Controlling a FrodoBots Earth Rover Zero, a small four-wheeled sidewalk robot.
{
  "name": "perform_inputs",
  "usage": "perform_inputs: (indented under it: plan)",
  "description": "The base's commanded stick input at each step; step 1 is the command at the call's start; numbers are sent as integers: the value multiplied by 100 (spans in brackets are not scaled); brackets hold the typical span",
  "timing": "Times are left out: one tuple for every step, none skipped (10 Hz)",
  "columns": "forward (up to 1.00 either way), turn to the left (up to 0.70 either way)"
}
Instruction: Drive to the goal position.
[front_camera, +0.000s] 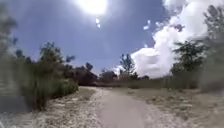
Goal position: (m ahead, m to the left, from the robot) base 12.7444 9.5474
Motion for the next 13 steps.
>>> perform_inputs:
  plan:
    - [85, 0]
    - [85, 0]
    - [85, 0]
    - [85, 0]
    - [85, 0]
    - [85, 0]
    - [85, 0]
    - [85, 0]
    - [85, 0]
    - [85, 0]
    - [85, 0]
    - [85, 0]
    - [85, 0]
